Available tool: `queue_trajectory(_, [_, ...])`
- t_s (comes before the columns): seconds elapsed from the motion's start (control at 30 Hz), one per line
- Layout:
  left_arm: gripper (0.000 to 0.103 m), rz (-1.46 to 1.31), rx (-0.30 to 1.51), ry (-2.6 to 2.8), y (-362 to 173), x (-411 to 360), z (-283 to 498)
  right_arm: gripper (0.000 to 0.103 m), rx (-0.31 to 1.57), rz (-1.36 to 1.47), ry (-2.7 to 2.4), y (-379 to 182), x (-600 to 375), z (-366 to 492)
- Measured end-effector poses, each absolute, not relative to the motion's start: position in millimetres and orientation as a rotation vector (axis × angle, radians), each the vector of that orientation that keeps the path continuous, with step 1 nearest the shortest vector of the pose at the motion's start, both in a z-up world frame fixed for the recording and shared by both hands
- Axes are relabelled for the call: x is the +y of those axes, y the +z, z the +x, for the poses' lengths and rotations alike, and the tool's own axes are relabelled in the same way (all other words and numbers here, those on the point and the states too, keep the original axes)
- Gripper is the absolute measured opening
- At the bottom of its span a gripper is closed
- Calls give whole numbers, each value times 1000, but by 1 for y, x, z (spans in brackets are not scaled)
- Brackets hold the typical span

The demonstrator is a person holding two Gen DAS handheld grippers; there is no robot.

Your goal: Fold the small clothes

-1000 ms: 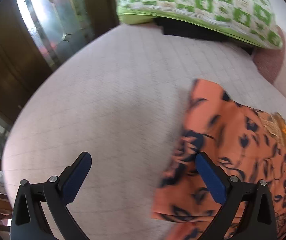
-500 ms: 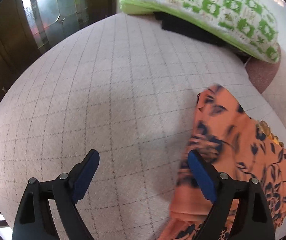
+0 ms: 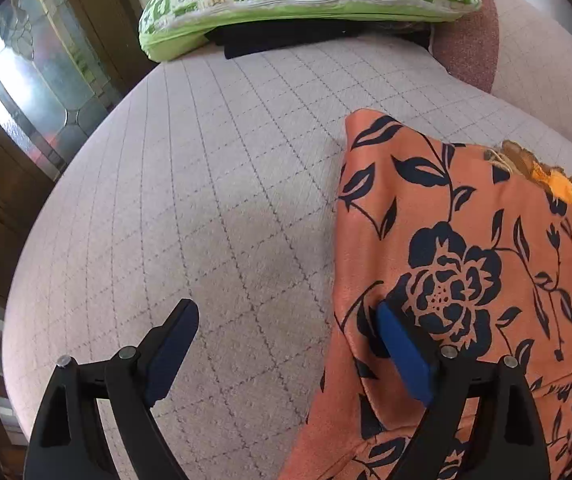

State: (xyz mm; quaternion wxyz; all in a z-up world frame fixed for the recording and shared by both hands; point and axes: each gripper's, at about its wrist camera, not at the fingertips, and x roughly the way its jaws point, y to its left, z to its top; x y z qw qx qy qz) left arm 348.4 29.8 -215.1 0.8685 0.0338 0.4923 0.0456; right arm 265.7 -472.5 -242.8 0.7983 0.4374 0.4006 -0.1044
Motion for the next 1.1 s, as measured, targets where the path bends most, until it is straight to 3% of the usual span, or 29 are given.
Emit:
queue_trajectory(0.17, [92, 48, 1039, 101, -216, 32, 350, 16, 881, 1008, -228, -245, -484, 256])
queue_trajectory(0.37, [92, 80, 1031, 108, -213, 27, 343, 18, 748, 895, -203, -205, -474, 243])
queue_trajectory(0.5, [92, 84, 1016, 113, -208, 23, 342, 18, 816, 781, -129, -210, -437, 263])
queue_trajectory(0.63, [92, 51, 924, 74, -181, 18, 328, 17, 982, 802, -180, -257, -424, 280])
queue_trajectory(0.93, [92, 137, 1010, -14, -198, -20, 327, 18, 936, 699, 8, -213, -365, 324])
queue_trajectory(1.1, [92, -62, 1070, 79, -201, 24, 336, 18, 1042, 589, 260, -219, -269, 381])
